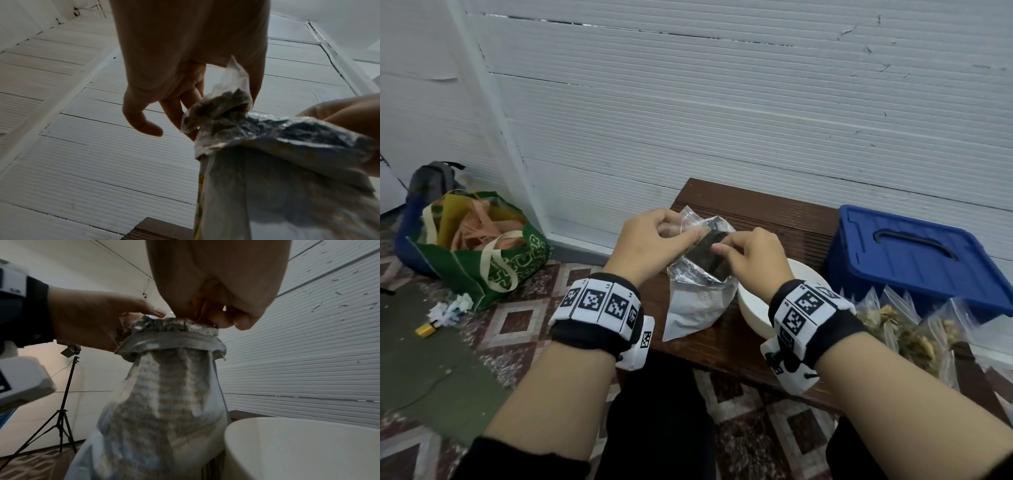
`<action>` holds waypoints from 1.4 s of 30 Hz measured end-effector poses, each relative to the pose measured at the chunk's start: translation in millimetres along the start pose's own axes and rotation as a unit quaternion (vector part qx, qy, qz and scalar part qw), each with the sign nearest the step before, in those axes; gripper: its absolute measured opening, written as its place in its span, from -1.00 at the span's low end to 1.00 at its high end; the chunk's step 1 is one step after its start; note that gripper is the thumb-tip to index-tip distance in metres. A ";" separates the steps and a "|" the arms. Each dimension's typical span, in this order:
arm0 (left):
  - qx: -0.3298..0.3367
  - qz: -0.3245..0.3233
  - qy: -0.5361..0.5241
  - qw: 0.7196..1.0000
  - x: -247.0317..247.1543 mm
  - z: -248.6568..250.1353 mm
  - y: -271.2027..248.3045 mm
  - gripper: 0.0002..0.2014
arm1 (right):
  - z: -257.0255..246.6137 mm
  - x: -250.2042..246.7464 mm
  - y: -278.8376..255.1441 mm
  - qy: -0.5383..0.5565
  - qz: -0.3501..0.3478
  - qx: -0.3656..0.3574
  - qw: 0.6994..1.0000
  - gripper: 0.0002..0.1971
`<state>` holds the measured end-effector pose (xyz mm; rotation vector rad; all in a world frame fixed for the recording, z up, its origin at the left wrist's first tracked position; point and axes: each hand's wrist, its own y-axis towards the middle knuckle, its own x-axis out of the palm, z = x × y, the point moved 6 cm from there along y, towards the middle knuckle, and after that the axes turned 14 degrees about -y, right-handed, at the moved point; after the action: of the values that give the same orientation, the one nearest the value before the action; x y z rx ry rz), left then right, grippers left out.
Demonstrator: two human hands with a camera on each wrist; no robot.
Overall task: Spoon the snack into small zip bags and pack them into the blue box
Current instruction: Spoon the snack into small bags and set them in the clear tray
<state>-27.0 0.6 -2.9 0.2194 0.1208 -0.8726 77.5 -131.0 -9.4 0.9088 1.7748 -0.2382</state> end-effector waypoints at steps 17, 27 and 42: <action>0.003 0.002 0.009 1.000 -6.3 3.9 -5.2 -0.81 | 50.3 -55.4 6.8 0.135 0.168 0.264 0.940 -0.73; -0.003 -0.033 0.091 0.995 -11.1 7.8 -0.4 -0.65 | 61.3 -100.1 14.6 0.145 0.203 0.292 0.923 -0.74; -0.007 -0.070 0.129 0.989 10.0 5.4 5.2 -0.58 | 35.9 -94.6 31.4 0.116 0.160 0.250 0.948 -0.72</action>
<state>-16.5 -4.9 1.1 0.3128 0.3874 -0.9803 137.3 -173.2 67.2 1.6306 1.7738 -0.3926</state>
